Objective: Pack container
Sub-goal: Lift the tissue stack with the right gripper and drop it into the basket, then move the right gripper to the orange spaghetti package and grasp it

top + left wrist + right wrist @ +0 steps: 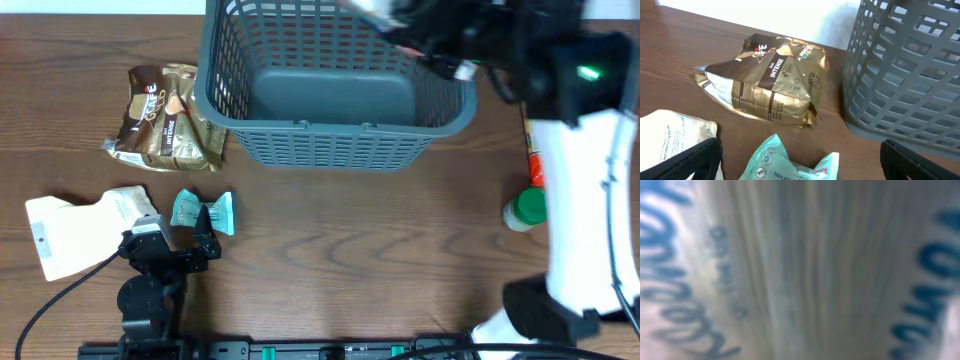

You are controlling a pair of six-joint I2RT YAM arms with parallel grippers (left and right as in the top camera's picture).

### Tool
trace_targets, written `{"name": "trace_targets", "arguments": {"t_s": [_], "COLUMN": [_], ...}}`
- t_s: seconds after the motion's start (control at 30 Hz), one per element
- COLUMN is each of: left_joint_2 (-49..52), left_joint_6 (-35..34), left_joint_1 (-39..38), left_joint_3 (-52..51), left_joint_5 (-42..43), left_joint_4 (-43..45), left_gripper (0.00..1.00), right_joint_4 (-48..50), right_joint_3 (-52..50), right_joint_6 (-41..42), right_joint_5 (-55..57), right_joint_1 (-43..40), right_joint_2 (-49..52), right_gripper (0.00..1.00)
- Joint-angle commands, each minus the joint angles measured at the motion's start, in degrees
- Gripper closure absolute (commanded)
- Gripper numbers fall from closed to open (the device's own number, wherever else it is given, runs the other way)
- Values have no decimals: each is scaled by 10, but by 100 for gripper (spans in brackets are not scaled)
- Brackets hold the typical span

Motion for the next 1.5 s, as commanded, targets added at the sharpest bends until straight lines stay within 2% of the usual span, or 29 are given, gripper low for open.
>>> {"name": "trace_targets", "arguments": {"t_s": [0.0,0.4,0.67,0.7,0.73,0.77,0.8,0.97,1.1,1.3,1.47], "left_joint_2": [-4,-4,-4,-4,-4,-4,-4,-4,-4,-4,-4], "left_joint_6": [1,1,1,1,1,1,1,1,1,1,1], "left_joint_1": [-2,-2,-2,-2,-2,-2,-2,-2,-2,-2,-2], "left_joint_3": [-9,-9,-9,-9,-9,-9,-9,-9,-9,-9,-9], "left_joint_5": [-2,-2,-2,-2,-2,-2,-2,-2,-2,-2,-2], "left_joint_4": [-18,-18,-18,-18,-18,-18,-18,-18,-18,-18,-18], "left_gripper": [1,1,2,1,2,2,1,2,1,1,1], "right_joint_4": [8,22,17,16,16,16,15,11,11,-14,-83], "right_joint_3": [0,0,0,0,0,0,0,0,0,0,0], "right_joint_6": [-27,-20,-20,-18,-9,1,12,51,95,183,196], "right_joint_5": [63,75,74,74,75,74,75,75,102,244,302], "right_joint_1": [37,65,65,65,65,65,65,65,65,60,23], "right_joint_2": [57,241,261,261,261,261,261,232,174,35,-64], "right_gripper": [99,99,98,79,50,36,30,22,2,1,1]}}
